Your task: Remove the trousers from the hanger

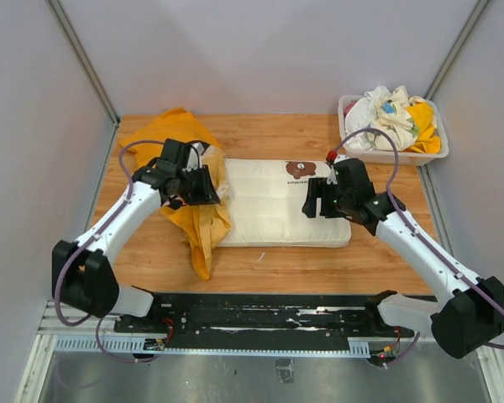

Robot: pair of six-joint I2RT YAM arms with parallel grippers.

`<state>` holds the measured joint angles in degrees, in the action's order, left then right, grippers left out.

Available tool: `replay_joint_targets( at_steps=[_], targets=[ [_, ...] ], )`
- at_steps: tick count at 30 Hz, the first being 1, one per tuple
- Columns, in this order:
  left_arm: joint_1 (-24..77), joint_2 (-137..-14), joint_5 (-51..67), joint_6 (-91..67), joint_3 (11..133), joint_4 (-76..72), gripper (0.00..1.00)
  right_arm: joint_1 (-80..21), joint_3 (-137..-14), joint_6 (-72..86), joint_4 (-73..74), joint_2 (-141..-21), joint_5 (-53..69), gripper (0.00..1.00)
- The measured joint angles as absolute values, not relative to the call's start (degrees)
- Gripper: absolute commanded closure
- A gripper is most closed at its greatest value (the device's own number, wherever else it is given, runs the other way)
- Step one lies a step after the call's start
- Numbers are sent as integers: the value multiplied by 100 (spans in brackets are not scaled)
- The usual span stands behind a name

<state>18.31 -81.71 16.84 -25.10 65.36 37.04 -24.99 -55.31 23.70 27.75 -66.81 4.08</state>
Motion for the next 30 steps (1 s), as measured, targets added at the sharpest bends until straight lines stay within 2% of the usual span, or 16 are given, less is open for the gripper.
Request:
replay_joint_targets(
  at_steps=[4,7,15,22,30],
  targets=[
    [1833,-7369,1173,-2729,6278,3857,65,-2897,-5478,2353,2794,-6676,440,25],
    [1837,-6632,792,-3004,5953,3981,59,-3227,-5481,2349,2797,-6711,449,24],
    [1938,-5100,290,-3833,4484,4355,58,-3944,-5481,2296,2790,-7063,482,24],
    [2053,-4615,469,-4449,3365,4283,57,-4071,-5365,2294,2665,-7273,657,23],
    [2073,-4733,523,-4768,3131,3944,57,-4071,-5122,2322,2536,-7356,904,23]
  ],
)
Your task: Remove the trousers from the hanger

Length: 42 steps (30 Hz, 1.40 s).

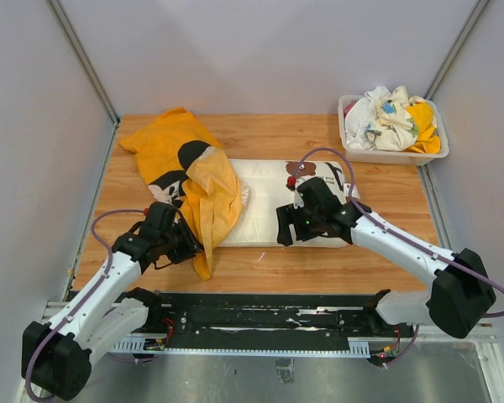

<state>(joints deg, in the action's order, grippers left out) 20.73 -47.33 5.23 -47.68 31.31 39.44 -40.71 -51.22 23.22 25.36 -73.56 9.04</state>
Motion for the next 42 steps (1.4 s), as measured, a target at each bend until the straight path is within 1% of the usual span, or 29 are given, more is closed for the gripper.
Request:
replay_joint_targets(
  at_steps=[2,3,5,7,8,12,16,17,19,23,24,26,29,37,42],
  targets=[
    [2073,-4836,519,-4825,3096,3817,61,-4073,-5122,2322,2488,-7384,950,24],
    [2073,-4901,519,-4851,3068,3754,66,-4080,-5122,2322,2458,-7406,974,24],
    [2075,-5015,515,-4904,2980,3658,84,-4104,-5127,2322,2373,-7505,1031,24],
    [2078,-5087,519,-4976,2853,3594,98,-4169,-5179,2318,2349,-7677,1068,24],
    [2078,-5098,519,-5019,2812,3590,99,-4215,-5203,2316,2316,-7767,1098,24],
    [2078,-5074,493,-5116,2803,3616,100,-4530,-5374,2316,2187,-8184,1221,27],
    [2078,-4930,454,-5172,3004,3791,100,-4703,-5492,2314,1940,-8523,1439,27],
    [2078,-4890,451,-5175,3081,3833,99,-4718,-5494,2316,1870,-8576,1525,26],
    [2078,-4836,449,-5175,3238,3918,93,-4720,-5494,2318,1774,-8639,1658,26],
    [2078,-4783,272,-5194,3420,4056,72,-4724,-5492,2316,1673,-8646,1785,26],
    [2078,-4768,228,-5203,3417,4106,67,-4724,-5492,2316,1660,-8643,1796,26],
    [2078,-4716,152,-5293,3391,4141,63,-4724,-5457,2314,1647,-8604,1800,26],
    [2078,-4657,113,-5374,3295,4073,60,-4724,-5349,2311,1651,-8486,1798,26],
    [2082,-5037,204,-5457,2814,3540,57,-4735,-5301,2309,1706,-8412,1667,25],
    [2088,-4967,119,-5474,2596,3544,55,-4735,-5301,2244,1831,-8412,1525,25]
  ],
)
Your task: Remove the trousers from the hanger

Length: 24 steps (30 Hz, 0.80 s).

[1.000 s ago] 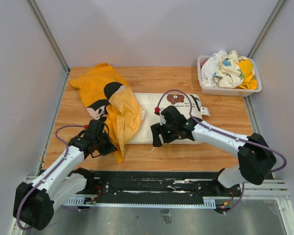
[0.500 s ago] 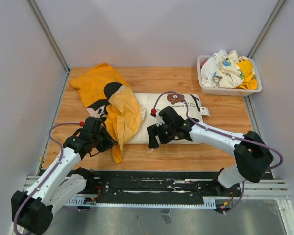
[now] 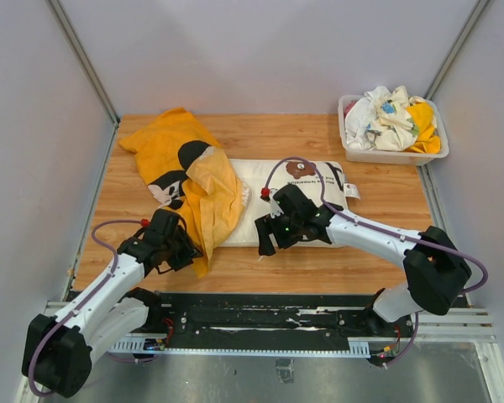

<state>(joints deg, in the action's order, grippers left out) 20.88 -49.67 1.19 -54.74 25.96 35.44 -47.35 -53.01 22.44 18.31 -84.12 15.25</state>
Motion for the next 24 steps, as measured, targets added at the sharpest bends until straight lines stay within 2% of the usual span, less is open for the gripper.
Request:
replay_joint_targets(
  at_steps=[14,24],
  targets=[
    [2432,-5201,-169,-5446,2545,3640,54,-4735,-5301,2228,1850,-8482,1503,26],
    [2714,-5470,-1114,-5566,3647,4215,53,-4735,-5212,2231,1826,-8475,1503,25]
  ],
)
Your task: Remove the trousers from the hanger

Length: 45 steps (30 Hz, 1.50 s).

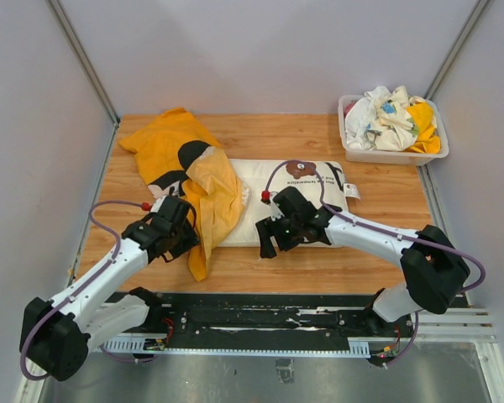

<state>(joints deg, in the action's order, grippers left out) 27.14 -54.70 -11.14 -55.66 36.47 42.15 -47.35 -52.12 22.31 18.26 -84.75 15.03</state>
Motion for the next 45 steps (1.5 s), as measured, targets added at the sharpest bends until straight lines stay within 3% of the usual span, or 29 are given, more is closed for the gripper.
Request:
replay_joint_targets(
  at_steps=[8,15,24,35,40,45],
  targets=[
    [2832,-6206,-1295,-5465,3441,3778,57,-4735,-5151,2228,1831,-8409,1496,25],
    [2950,-6359,-1275,-5446,3109,3347,99,-4735,-5151,2202,1833,-8348,1474,25],
    [2995,-5940,-1166,-5417,3170,3505,100,-4735,-5151,2176,1833,-8348,1476,25],
    [3319,-5690,-993,-5430,4700,4034,100,-4735,-5157,2156,1833,-8434,1476,25],
    [3358,-5955,-978,-5424,5074,4259,100,-4735,-5159,2156,1833,-8436,1474,25],
    [3358,-6512,-1103,-5242,6261,4353,100,-4735,-5225,2156,1879,-8436,1380,25]
  ],
)
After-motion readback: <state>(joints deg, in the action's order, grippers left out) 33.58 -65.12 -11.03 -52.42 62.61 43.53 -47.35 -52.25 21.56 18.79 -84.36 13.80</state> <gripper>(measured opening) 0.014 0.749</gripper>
